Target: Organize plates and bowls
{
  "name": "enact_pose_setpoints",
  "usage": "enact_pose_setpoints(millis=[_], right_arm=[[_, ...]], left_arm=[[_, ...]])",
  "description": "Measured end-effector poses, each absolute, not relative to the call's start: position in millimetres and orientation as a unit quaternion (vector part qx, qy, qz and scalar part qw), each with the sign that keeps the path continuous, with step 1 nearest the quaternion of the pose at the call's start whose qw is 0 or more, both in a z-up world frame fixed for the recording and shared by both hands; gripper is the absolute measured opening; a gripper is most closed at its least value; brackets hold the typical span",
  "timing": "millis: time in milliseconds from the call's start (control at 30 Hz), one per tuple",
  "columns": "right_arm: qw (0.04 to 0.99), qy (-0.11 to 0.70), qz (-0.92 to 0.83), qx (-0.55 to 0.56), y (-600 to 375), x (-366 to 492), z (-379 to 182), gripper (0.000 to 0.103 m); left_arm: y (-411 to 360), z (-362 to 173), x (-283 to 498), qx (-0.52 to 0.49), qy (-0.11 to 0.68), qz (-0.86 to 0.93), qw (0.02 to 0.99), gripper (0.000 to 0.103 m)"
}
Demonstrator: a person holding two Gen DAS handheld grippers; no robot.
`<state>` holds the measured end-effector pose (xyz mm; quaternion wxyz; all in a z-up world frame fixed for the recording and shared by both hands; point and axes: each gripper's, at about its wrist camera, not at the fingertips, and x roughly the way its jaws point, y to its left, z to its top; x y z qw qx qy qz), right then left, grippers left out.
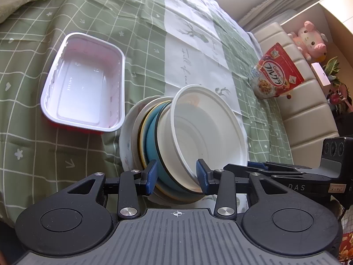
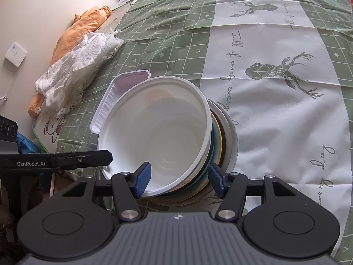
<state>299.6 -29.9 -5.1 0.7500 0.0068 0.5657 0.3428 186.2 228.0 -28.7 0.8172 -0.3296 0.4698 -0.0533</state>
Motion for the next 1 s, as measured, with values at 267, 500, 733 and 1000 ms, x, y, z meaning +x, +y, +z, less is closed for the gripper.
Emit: enact_pose_setpoints(millis=[267, 500, 733, 1000], right_arm=[[0.748, 0.569, 0.341, 0.001, -32, 293, -7, 0.058], [0.791, 0.516, 0.329, -0.024, -37, 283, 21, 0.058], [0.843, 0.430, 0.322, -0.032, -19, 291, 86, 0.060], [0.791, 0.519, 0.315, -0.074, 99, 325, 57, 0.059]], left_arm=[[227, -31, 181, -0.332, 0.471, -0.053, 0.815, 0.041], [236, -20, 169, -0.343, 0.447, -0.060, 0.824, 0.036], [290, 23, 148, -0.334, 0.341, -0.002, 0.879, 0.036], [343, -9, 183, -0.241, 0.359, 0.142, 0.890, 0.036]])
